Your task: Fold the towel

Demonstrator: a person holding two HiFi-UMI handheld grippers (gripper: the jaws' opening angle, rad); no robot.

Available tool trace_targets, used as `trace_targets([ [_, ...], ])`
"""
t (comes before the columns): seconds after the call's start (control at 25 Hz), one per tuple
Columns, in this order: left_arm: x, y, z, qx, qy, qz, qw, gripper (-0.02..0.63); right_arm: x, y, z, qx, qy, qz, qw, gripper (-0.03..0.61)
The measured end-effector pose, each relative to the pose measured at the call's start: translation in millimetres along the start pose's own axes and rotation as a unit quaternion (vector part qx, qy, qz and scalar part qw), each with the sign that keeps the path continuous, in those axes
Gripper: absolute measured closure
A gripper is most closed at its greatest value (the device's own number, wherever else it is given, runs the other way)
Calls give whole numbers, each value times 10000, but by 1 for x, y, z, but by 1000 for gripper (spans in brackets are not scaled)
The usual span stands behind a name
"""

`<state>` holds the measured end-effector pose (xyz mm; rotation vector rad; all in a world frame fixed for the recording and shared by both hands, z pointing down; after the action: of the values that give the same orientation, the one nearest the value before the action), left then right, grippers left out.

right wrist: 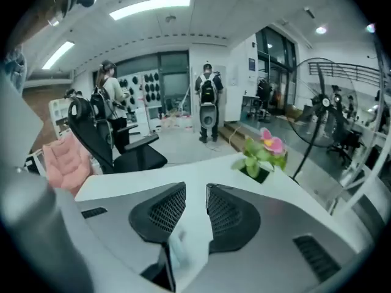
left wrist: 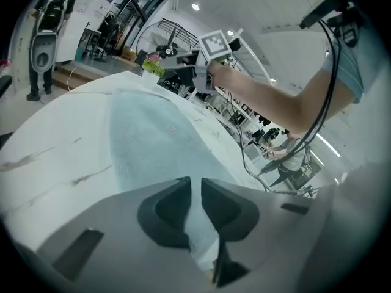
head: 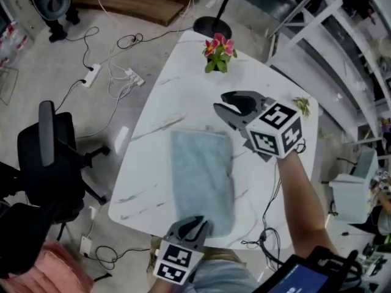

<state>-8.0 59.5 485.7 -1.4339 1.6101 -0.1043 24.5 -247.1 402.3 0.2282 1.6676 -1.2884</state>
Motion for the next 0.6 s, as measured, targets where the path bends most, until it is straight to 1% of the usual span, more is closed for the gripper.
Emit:
trace_targets([
  [0.04,4,4,3,-22,-8,20,10000,555,-18,9,6,-120,-129,-183,9997,457],
  [0.12,17,14,11,-90,-97,95,9999,555,-56,23,8,-157,-493,-512,9973,446],
  [0.24,35,18,30,-310,-368,136,9987,555,-98,33,-3,70,-969,-730,9926,436],
  [0.32,39,3,46,-587,-554,95,9967,555,-111,32,-15,341,-1080,-756,9907,421],
  [0.4,36,-18,63,-977,-628,-107,9932,561,-116,25,-26,587,-989,-791,9902,407],
  [0.48,28,-39,78,-1385,-628,-464,9873,563,-121,14,-33,667,-717,-904,9911,415],
  [0.52,22,-48,83,-1518,-649,-677,9840,563,-123,9,-33,650,-571,-958,9916,468],
  [0.56,16,-56,86,-1587,-688,-889,9809,563,-123,5,-32,623,-461,-972,9922,494],
  [0.6,12,-62,87,-1608,-727,-1078,9784,563,-120,4,-30,601,-409,-930,9930,503],
])
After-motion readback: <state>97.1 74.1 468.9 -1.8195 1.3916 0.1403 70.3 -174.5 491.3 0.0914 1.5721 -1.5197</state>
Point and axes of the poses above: the fingertips, and each gripper's own axes: y backward along the fingers, z to its right, x out of its top, the point moved 2 cm from there along y, backward along the fingers, and after that the axes turned 2 degrees about -z, right-handed, at the moved point
